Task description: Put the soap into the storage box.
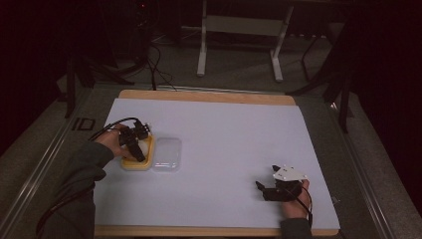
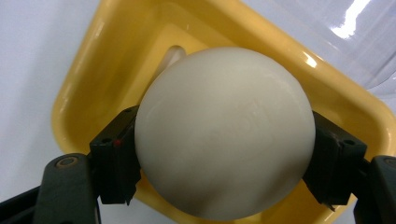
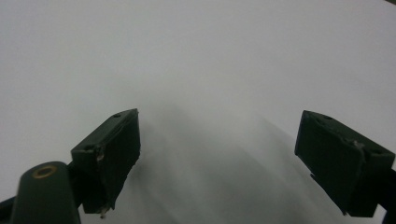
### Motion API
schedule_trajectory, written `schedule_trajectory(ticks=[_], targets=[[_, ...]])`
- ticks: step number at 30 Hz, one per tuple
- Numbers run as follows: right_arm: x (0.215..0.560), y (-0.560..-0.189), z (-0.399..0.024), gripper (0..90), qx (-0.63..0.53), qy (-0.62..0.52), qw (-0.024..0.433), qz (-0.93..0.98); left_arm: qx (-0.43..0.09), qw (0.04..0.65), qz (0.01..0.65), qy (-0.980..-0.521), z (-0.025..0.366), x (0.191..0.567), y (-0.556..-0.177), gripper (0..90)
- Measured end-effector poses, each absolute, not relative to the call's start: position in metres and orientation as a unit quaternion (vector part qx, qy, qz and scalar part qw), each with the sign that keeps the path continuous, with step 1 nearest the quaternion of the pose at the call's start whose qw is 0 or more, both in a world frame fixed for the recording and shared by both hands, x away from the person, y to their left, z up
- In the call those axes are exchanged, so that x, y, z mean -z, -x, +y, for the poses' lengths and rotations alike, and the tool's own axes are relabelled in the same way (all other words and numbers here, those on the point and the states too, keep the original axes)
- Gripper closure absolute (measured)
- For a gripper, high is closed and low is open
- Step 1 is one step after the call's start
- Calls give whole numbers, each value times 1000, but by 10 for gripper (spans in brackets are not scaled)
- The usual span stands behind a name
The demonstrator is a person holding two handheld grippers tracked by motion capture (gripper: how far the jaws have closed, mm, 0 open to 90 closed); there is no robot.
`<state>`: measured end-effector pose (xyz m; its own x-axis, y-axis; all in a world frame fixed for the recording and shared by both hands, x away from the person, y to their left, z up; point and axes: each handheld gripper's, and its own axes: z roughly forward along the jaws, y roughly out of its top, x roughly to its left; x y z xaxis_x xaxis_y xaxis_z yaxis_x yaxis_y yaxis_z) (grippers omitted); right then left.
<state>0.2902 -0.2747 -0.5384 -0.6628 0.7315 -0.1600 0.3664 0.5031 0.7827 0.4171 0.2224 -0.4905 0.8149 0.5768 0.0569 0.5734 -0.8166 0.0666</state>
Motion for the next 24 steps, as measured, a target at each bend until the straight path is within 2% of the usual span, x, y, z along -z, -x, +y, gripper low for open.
schedule_trajectory(ticks=[7,16,24], targets=[[538,-290,-275,140,-373,-330,245,832,-21,24,304,-952,225,494,-418,237],[538,-290,-274,140,-372,-330,244,833,-31,29,312,-949,224,497,-418,118],[538,-290,-275,140,-372,-330,245,832,-36,40,315,-948,225,493,-417,80]])
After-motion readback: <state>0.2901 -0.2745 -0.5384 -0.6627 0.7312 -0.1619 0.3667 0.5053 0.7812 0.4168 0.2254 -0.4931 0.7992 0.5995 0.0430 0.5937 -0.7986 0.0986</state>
